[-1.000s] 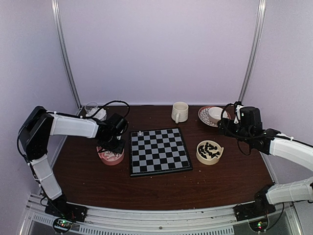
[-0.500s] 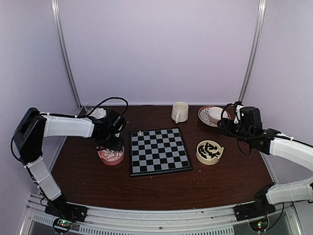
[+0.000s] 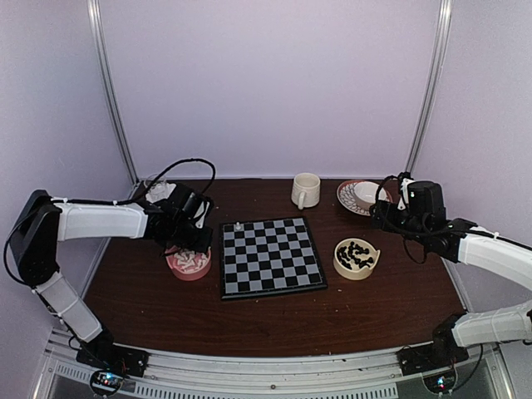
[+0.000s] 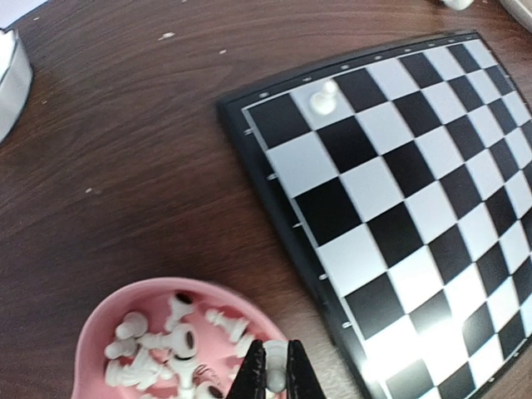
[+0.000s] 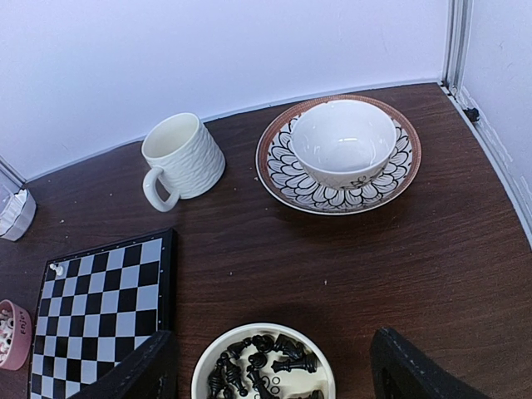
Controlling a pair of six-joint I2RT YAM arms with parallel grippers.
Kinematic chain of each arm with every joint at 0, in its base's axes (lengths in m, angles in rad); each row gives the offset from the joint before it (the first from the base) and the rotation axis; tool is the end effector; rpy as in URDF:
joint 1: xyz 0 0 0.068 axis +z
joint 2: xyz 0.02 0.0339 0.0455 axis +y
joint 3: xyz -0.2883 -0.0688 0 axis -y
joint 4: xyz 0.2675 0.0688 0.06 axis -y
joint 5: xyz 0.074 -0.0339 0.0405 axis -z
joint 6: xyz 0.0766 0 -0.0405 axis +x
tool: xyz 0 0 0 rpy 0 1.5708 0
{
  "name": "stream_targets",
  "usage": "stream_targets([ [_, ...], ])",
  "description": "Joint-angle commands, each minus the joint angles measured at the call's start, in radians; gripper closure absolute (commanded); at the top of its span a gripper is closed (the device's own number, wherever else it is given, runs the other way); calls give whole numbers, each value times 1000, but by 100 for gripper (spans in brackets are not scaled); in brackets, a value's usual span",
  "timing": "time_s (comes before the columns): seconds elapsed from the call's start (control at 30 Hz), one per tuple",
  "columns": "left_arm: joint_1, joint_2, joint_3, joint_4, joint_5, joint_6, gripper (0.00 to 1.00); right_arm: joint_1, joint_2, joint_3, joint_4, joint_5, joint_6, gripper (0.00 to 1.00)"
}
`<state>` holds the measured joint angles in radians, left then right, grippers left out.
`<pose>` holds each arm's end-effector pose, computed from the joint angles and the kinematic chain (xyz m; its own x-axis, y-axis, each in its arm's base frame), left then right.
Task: Set up the chess pieces on the board
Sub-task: Place the pawn on b2.
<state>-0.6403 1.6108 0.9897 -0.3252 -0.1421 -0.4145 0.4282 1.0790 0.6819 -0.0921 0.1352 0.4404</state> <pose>0.3045 -0.2133 0.1731 -0.8069 0.1040 -0.5814 0.2186 0.9671 -0.1303 0.2645 0.1094 0.2491 -0.5160 0.2288 -0.8255 -0.0920 0.9433 0.3190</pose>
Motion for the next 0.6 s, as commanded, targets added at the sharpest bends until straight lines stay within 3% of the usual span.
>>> stream_targets([
  [0.0,1,47,56,95,107,-9,94,7,-2,16,15,15,-2,18],
  [0.57,-4,323,328,72,112,-36,95,7,-9,15,17,13,0,18],
])
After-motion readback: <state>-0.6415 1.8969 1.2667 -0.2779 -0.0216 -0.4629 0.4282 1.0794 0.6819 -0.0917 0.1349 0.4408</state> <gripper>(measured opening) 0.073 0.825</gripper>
